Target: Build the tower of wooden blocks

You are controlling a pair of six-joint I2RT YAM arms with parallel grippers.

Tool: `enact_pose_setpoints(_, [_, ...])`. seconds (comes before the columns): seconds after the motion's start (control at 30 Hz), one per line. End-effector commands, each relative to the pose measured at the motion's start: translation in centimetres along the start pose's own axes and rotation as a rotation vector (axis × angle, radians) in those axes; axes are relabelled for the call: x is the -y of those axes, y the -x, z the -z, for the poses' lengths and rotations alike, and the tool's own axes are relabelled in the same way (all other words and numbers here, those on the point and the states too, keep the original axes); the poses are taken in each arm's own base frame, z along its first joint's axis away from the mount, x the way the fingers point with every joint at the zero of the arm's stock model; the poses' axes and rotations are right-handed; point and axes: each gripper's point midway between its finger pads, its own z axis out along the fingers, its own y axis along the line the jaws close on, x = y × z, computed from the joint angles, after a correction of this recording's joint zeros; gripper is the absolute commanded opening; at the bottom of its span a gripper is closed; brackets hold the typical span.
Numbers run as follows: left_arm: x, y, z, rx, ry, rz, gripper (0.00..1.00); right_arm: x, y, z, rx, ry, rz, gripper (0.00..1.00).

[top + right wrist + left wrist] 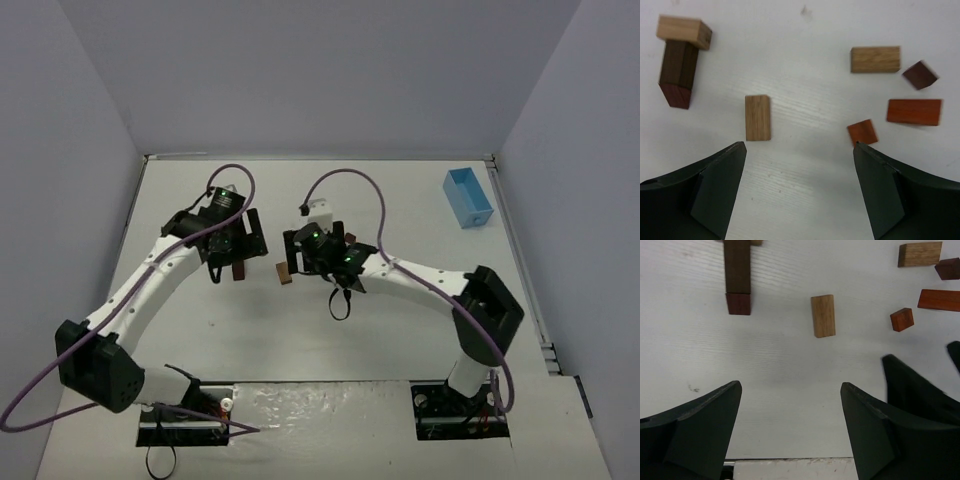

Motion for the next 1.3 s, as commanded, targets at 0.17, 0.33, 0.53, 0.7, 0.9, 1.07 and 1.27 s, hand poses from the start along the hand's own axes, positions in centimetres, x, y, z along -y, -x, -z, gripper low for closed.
enact_pose_setpoints(0.17, [6.0,-0.5,-6.8,-0.040,0.008,0.055,0.76,13.0,4.2,7.8,0.157,-0.134,-0.133,0.89])
enact_pose_setpoints(0.33, [7.6,-1.4,-9.9,-0.085,0.037,0.035,0.76,16.9,2.4,9.2,0.149,-0.155,-0.192,0.91])
enact_pose_setpoints(0.53, [7.6,-2.4,-13.6,-0.135,0.087,0.023,0.72,19.0,1.5,10.1,0.137,-0.155,-0.200,0.93])
enact_pose_setpoints(0.7, [7.1,-3.0,-15.0,-0.154,0.124,0.025,0.65,19.2,1.2,10.1,0.122,-0.147,-0.188,0.93])
enact_pose_setpoints(0.9, [6.3,-3.3,-15.2,-0.151,0.153,0.017,0.58,19.2,0.7,9.8,0.107,-0.144,-0.187,0.94])
enact_pose_setpoints(1.07, [5.6,-3.6,-15.2,-0.158,0.172,0.014,0.50,19.3,0.4,9.9,0.106,-0.144,-0.190,0.94])
enact_pose_setpoints(1.27, [5.0,-3.6,-14.5,-0.146,0.188,0.008,0.37,19.2,0.2,9.7,0.097,-0.137,-0.192,0.94])
